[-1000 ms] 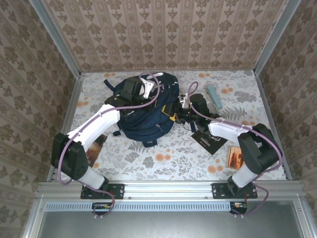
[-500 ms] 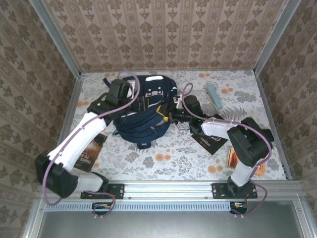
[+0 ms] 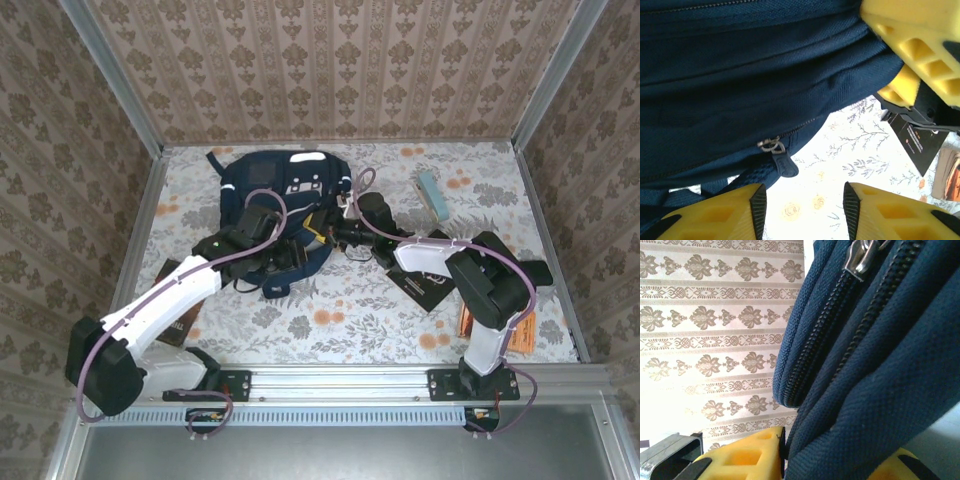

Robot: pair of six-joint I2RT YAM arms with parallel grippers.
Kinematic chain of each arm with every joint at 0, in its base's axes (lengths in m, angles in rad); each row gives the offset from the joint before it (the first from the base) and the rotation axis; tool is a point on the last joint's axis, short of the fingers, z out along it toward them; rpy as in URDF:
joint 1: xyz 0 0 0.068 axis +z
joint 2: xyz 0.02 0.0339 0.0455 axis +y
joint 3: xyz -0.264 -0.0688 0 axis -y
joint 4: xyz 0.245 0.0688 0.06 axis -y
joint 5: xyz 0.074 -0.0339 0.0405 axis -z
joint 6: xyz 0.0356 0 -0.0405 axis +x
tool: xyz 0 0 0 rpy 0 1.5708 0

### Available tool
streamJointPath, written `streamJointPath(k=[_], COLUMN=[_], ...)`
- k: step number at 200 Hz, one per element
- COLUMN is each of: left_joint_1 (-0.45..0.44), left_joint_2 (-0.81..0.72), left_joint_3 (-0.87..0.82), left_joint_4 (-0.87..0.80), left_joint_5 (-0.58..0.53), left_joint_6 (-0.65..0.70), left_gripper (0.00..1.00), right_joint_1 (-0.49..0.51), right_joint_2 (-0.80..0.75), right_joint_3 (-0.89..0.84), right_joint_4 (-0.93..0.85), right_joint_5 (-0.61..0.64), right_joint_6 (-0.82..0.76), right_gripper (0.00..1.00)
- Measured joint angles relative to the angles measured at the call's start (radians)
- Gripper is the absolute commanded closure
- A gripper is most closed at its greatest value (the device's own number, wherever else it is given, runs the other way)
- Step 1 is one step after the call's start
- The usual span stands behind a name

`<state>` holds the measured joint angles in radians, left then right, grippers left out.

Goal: Pack the student bag

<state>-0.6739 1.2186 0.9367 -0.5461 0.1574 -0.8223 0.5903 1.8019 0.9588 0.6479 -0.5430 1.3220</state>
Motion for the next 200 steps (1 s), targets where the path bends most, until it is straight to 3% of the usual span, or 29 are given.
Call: streamJointPath(k=[75, 122, 164, 200], left_joint_1=[0.001, -0.003, -0.013, -0.013], left_joint_2=[0.065, 0.079, 0.112, 0.117], left_joint_3=[-0.009, -0.04, -0.048, -0.048], left_joint_4=[0.04, 0.042, 0.064, 0.079], left_joint_5=[-0.023, -0.056, -0.072, -0.074], left_joint_6=[-0.072, -0.118, -0.127, -0.127], left_gripper=[0.62, 0.72, 0.73, 0.88], right_joint_1=[0.013, 0.016, 0.017, 0.017], right_joint_2=[0.0, 0.0, 0.0, 0.0], right_joint_3=[0.002, 0.002, 0.002, 0.002], right_joint_4=[0.0, 0.0, 0.0, -0.001], right_joint_5=[0.012, 0.013, 0.013, 0.016], right_joint_6=[0.011, 0.014, 0.014, 0.013], right_gripper=[0.76, 0.78, 0.78, 0.8])
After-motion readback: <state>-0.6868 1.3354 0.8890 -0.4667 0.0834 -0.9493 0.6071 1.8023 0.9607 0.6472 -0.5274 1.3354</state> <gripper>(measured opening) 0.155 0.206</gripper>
